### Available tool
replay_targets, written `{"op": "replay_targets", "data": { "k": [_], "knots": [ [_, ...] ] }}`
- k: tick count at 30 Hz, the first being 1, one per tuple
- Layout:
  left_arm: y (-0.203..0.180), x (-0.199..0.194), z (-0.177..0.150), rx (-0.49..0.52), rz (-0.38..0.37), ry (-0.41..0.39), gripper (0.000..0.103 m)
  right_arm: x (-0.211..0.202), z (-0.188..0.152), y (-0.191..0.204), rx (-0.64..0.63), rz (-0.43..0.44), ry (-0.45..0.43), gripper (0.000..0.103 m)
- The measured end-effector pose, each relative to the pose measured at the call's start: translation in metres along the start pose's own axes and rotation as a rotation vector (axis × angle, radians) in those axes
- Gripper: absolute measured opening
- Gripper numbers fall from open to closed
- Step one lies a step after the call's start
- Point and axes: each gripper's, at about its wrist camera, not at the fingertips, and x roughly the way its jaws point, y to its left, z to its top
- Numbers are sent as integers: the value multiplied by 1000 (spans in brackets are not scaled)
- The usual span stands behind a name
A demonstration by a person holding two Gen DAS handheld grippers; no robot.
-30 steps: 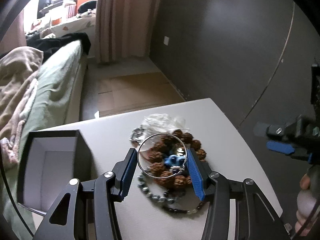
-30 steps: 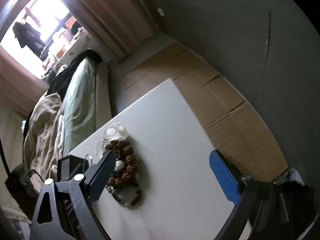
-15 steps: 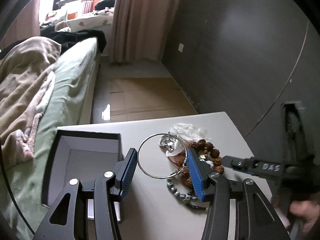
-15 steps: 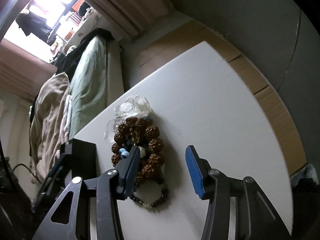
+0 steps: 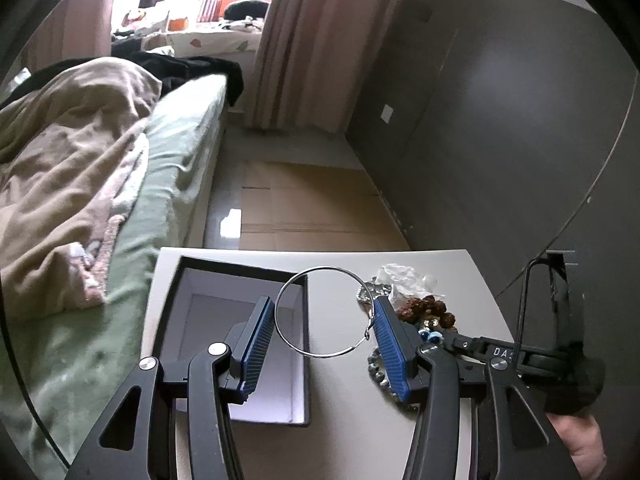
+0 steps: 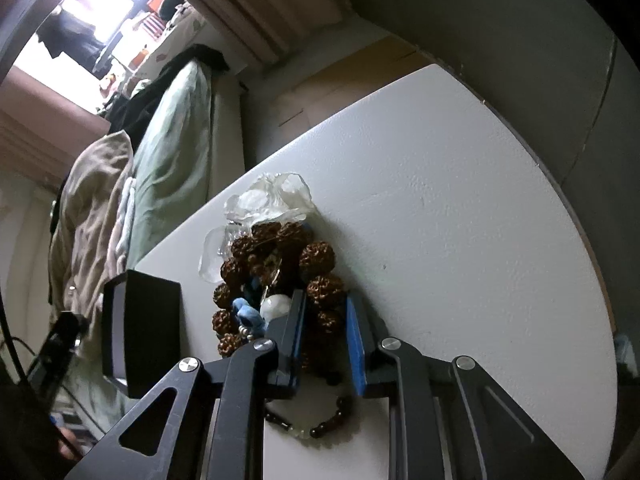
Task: Organize jewelry
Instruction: 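Lift the hoop toward the black box with the left gripper while the right grasps the brown bracelet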
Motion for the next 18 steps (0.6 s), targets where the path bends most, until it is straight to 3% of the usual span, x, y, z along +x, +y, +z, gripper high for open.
{"op": "replay_targets", "data": {
  "k": [18],
  "knots": [
    [32,-51,-2,-64,24,-63,52,-68,-30,51,-108,236,-165,20]
  ]
}}
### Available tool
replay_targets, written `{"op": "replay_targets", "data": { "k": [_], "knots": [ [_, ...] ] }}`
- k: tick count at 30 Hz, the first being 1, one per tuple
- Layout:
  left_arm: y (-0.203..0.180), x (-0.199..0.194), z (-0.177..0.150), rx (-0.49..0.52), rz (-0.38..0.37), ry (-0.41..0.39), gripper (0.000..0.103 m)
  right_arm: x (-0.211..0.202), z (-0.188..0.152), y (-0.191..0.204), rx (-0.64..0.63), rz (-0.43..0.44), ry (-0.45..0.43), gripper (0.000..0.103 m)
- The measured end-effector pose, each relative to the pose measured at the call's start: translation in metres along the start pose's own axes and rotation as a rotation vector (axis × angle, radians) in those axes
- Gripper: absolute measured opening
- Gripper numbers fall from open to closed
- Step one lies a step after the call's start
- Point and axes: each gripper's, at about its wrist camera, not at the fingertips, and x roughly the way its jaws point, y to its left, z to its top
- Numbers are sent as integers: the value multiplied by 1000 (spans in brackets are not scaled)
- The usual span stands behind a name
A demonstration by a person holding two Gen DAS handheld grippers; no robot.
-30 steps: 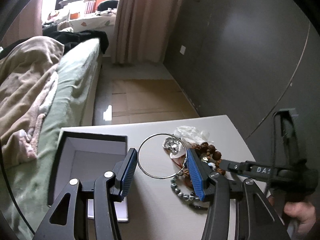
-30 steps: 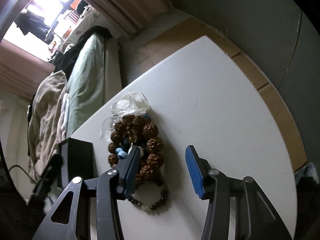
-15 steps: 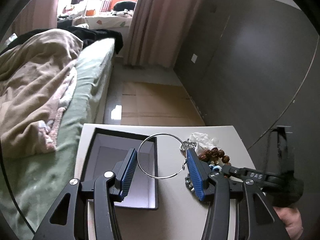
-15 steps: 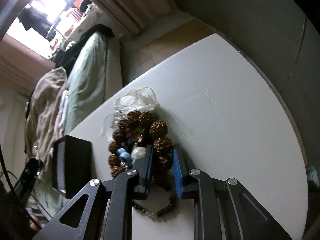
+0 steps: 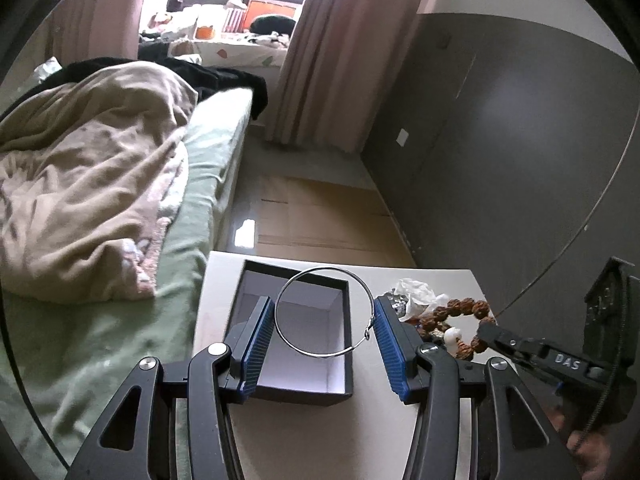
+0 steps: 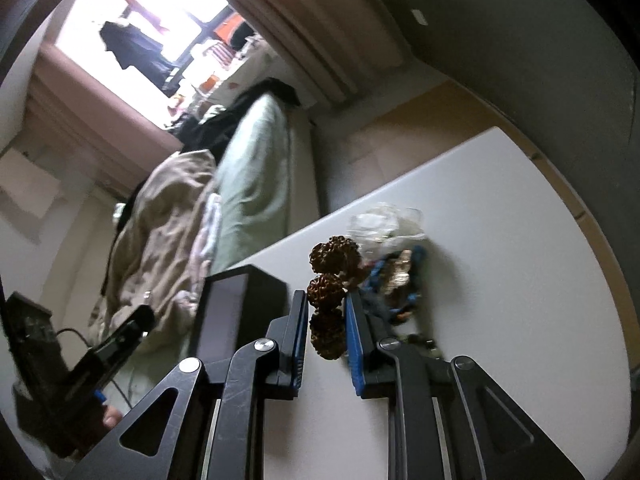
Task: Organize jewelry
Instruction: 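Lift the hoop toward the black box with the left gripper while the right grasps the brown bracelet, then lower the hoop into the box with the left gripper while the right drops the brown bracelet in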
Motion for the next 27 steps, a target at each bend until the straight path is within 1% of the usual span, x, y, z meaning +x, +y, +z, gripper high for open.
{"op": "replay_targets", "data": {
  "k": [4,10,16,21,25,27],
  "knots": [
    [7,-7,1,-1,14,-3,52,-7,-3,11,-17,32,-19,20],
    [22,-10,3,-30,20,3,52,-13,-6,27,-30,91,-48,20],
    [30,-4,4,-61,13,19,52,-7,-9,45,-42,165,-49,20],
    [32,8,5,-74,-5,42,52,5,-8,55,-41,191,-38,20],
    [30,18,8,-79,-39,61,53,9,-7,57,-40,193,-39,20],
    [30,23,10,-85,-42,71,56,14,-5,57,-34,196,-36,20]
  ]
}}
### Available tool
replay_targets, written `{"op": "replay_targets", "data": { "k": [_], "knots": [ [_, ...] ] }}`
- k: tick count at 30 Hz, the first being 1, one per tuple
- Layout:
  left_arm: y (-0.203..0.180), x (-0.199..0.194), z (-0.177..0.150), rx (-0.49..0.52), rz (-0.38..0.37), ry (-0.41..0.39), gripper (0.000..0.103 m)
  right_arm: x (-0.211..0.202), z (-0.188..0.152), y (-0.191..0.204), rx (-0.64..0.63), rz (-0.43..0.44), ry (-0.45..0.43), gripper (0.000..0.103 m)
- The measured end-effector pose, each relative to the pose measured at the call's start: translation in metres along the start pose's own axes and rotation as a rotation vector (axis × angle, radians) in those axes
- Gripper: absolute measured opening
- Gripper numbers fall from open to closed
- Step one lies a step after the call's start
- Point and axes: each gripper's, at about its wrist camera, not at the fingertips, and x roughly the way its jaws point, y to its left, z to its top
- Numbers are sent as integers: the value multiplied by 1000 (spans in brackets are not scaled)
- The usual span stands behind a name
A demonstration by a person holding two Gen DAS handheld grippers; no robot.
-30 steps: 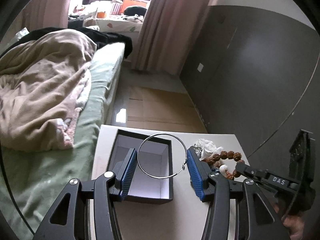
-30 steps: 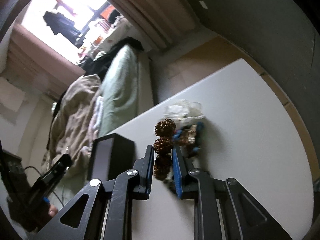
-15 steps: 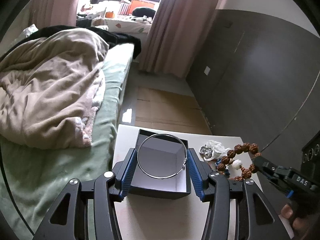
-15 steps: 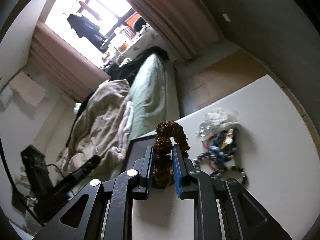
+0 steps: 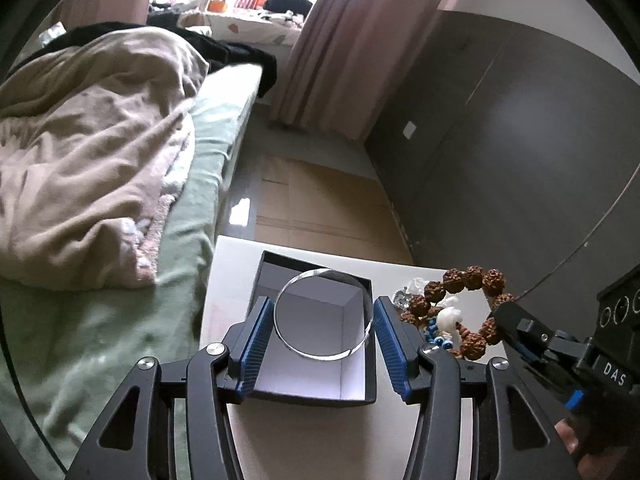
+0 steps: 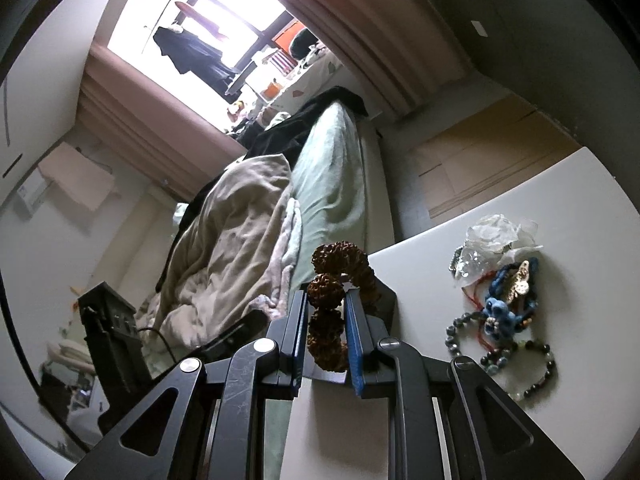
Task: Organize jewelry
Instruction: 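Lower the hoop into the box with the left gripper while the right drops the brown bracelet in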
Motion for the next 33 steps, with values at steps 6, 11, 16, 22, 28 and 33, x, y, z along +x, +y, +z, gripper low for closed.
{"op": "replay_targets", "data": {
  "k": [6,11,16,22,28,33],
  "knots": [
    [7,-7,9,-24,-3,-50,80,14,0,4,5,15,21,20],
    [26,-13,14,-99,-14,-71,81,27,-1,12,-8,36,37,20],
    [35,-15,16,-124,-4,-76,81,38,-4,18,-23,37,50,20],
    [41,-19,16,-134,0,-81,81,36,-4,27,-42,60,33,20],
    [47,-22,15,-157,0,-86,81,42,-8,28,-65,24,52,20],
    [49,-20,13,-173,23,-73,81,67,-17,28,-52,82,193,28]
  ]
}}
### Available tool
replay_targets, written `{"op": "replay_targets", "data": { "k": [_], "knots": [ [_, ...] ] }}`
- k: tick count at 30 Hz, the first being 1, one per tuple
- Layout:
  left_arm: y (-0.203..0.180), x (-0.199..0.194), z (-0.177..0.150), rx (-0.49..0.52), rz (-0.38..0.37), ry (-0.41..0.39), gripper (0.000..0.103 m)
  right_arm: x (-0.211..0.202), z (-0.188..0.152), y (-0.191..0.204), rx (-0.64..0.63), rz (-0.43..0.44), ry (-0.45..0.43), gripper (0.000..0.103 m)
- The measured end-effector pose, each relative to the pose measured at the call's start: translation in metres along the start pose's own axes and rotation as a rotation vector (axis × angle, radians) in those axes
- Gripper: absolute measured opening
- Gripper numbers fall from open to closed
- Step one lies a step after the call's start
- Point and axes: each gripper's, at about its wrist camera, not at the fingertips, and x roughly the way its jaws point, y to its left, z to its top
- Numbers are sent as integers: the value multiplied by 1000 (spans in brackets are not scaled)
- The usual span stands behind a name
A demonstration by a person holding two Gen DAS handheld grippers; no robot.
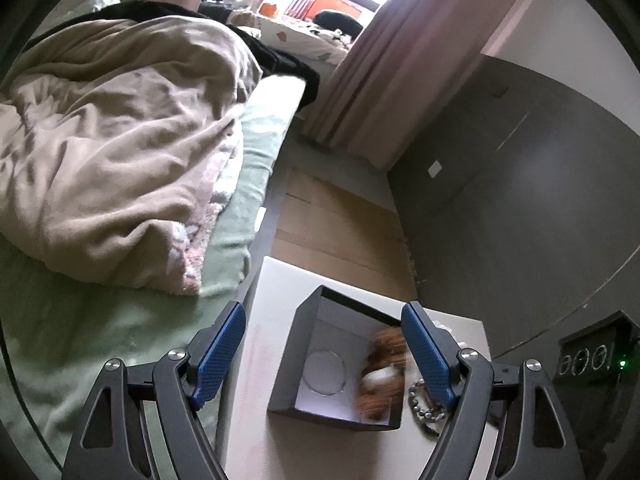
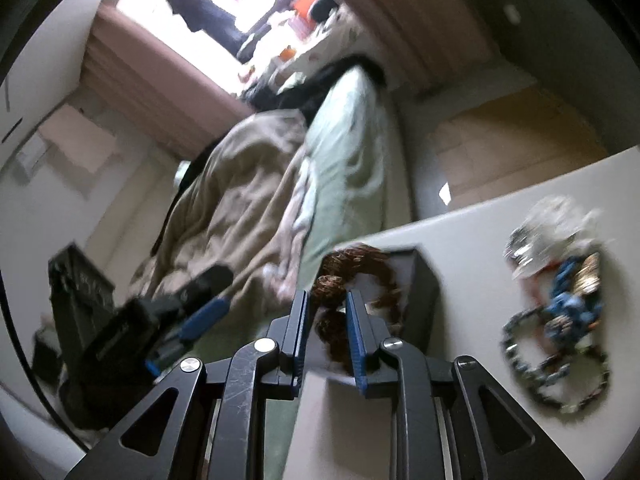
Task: Organize jewelry
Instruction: 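Lower the hoop into the box with the left gripper while the right drops the brown bracelet in, then reach the left gripper back to the pile and close on the white plastic bag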
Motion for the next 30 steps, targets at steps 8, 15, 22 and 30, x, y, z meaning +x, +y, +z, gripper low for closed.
{"op": "replay_targets", "data": {
  "k": [8,15,22,30],
  "knots": [
    [-8,-2,-6,42,11,6,81,-27,1,-27,77,-74,-31,73],
    [-31,2,-18,93,-22,48,81,-79,4,-46,75,-200,-108,73],
    [-64,6,-33,175,-33,56,81,-100,2,-56,64,-281,-103,73],
    [-98,15,-55,243,-57,75,80,-125,-3,-81,117,-304,-127,93]
  ]
}}
